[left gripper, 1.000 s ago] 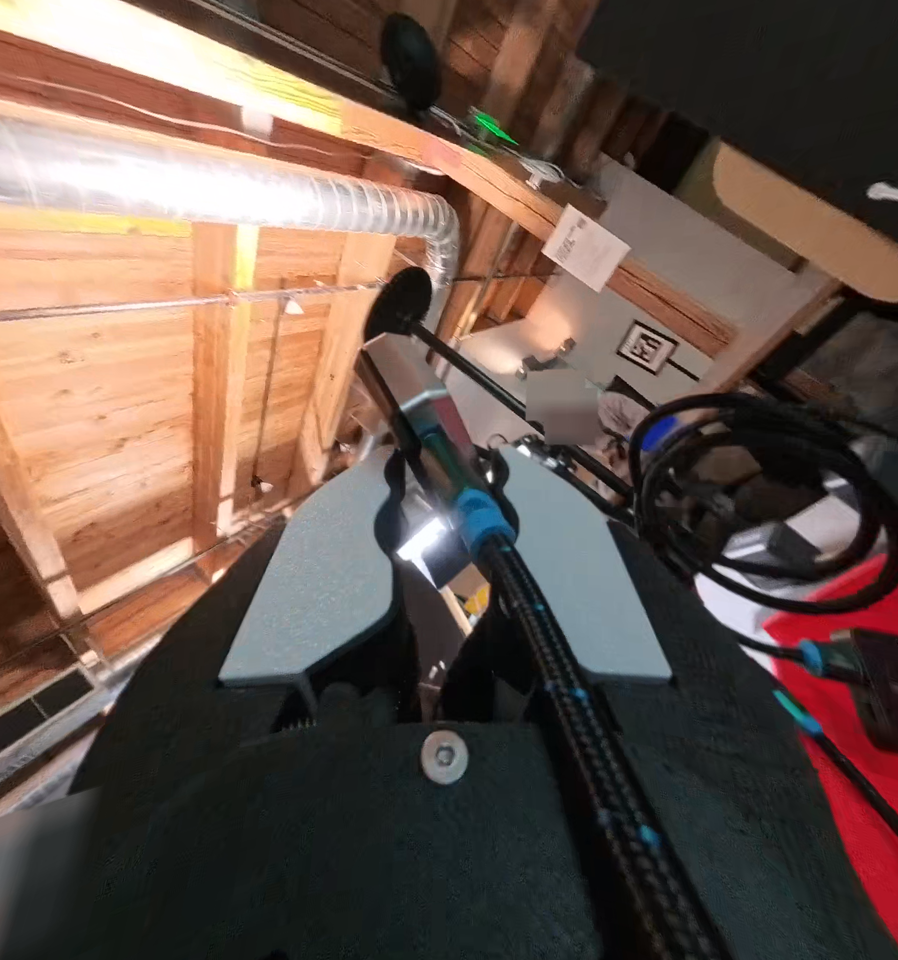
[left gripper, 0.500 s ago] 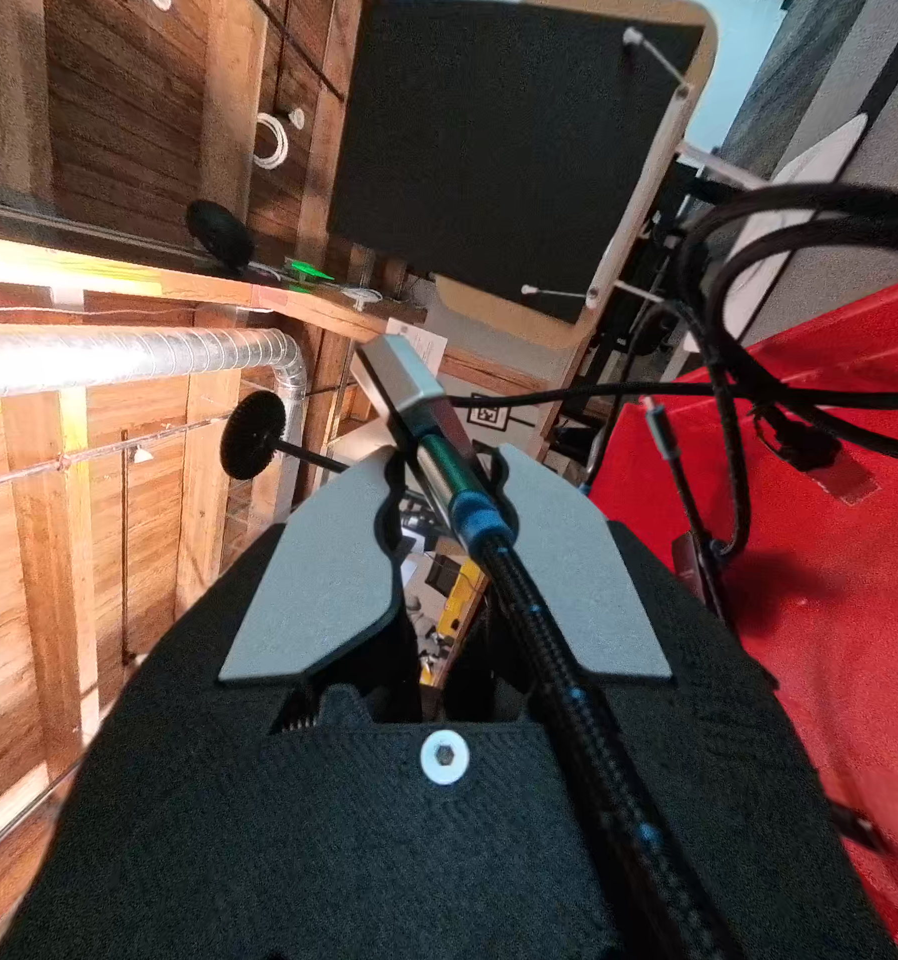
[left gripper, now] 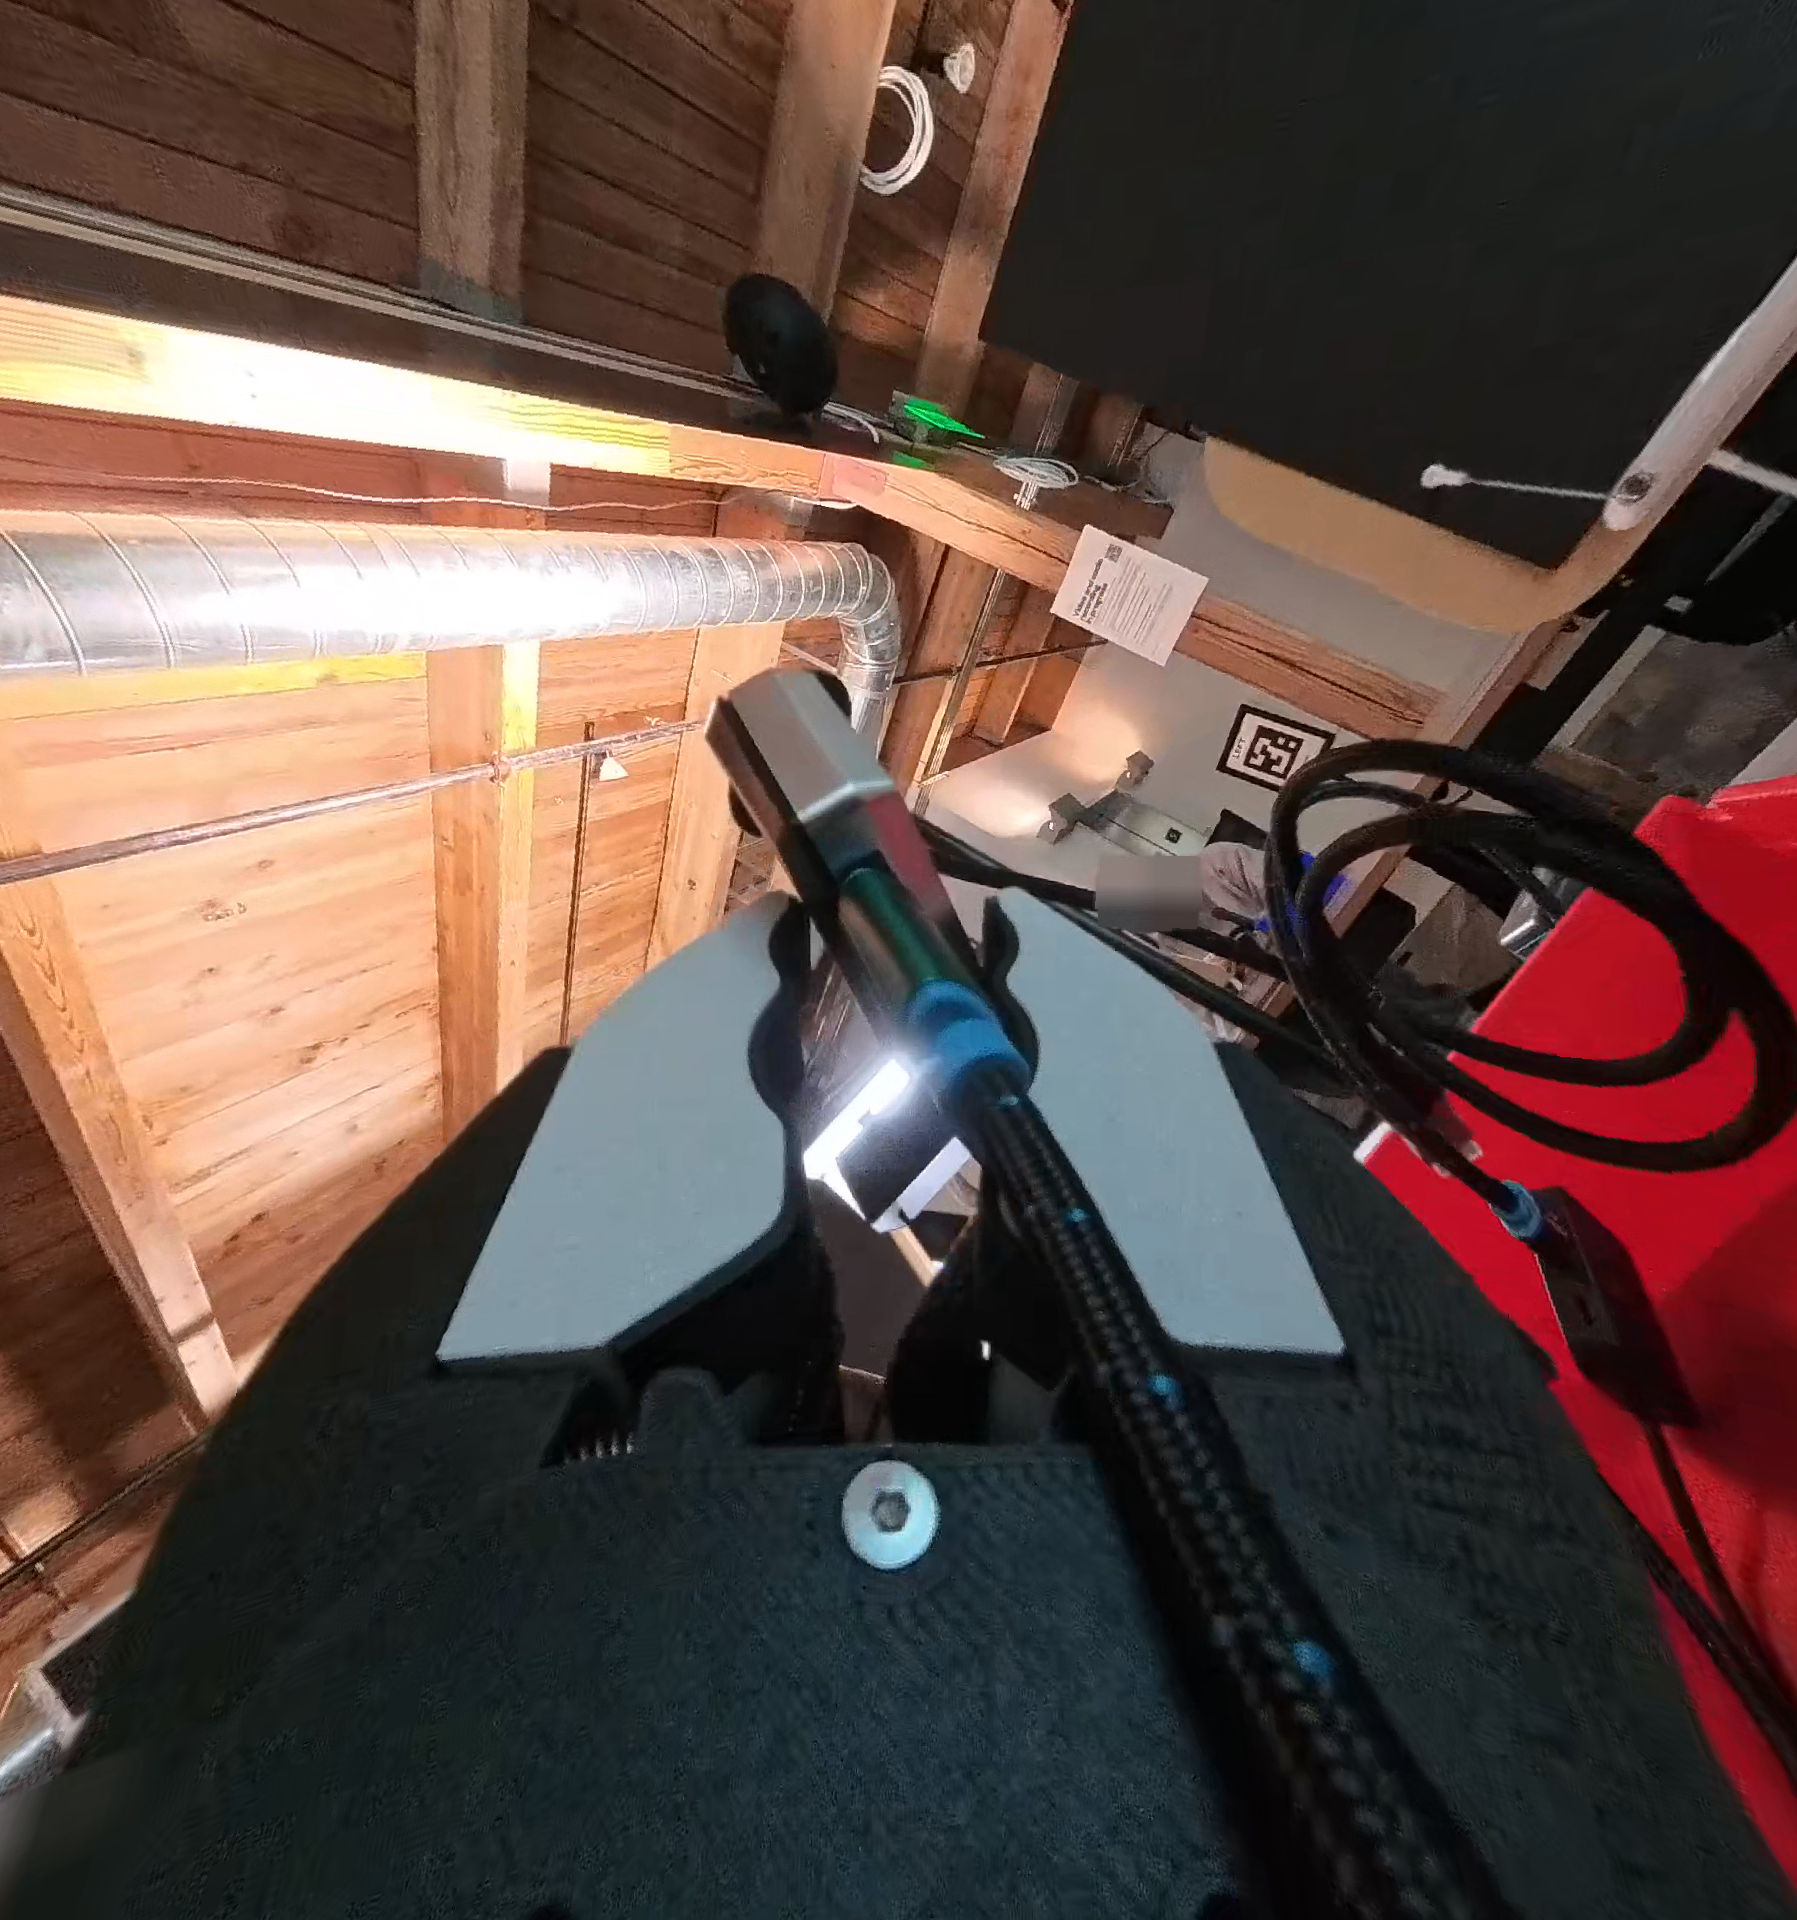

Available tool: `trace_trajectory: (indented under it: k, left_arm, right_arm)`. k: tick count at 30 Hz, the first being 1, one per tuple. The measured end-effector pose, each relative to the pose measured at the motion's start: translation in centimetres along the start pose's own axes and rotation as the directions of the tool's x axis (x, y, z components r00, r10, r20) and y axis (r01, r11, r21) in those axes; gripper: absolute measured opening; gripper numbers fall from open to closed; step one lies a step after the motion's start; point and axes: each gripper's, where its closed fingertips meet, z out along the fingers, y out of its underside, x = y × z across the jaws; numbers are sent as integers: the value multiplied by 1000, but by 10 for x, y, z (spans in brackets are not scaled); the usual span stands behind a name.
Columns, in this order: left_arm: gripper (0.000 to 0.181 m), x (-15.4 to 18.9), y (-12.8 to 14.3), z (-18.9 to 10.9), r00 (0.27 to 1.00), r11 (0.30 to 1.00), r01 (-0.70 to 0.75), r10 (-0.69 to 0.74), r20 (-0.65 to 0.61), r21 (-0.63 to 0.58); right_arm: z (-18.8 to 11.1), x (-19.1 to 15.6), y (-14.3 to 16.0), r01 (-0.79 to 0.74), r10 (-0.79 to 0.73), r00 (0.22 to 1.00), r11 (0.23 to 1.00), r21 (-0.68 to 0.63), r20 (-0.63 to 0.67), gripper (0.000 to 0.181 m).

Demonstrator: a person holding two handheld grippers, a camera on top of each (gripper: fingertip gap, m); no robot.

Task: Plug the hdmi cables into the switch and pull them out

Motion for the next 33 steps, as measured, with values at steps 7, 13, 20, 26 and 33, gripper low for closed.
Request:
trace_trajectory:
  k: [7,13,20,26,33]
  left_arm:
    - [31,-2,-2,-2,1000,1000,-1,1,-17,1]
    - [31,-27,-15,4,984,988,-154,151,91,31]
    - [31,-37,-87,-26,834,811,-516,403,377,275]
    - [32,-30,-66,-35,849,834,-501,421,319,233]
    - [31,0,-38,-32,991,973,-127,119,52,195]
  right_arm:
    - [7,-36,12,37,-32,998,993,-109,54,86]
    - [9,-30,20,27,-20,999,989,-142,50,86]
    - [11,-26,24,5,4,998,989,-150,60,88]
    - [8,-18,21,-7,14,999,990,-138,49,88]
    - [6,-13,18,-4,8,999,992,-125,32,89]
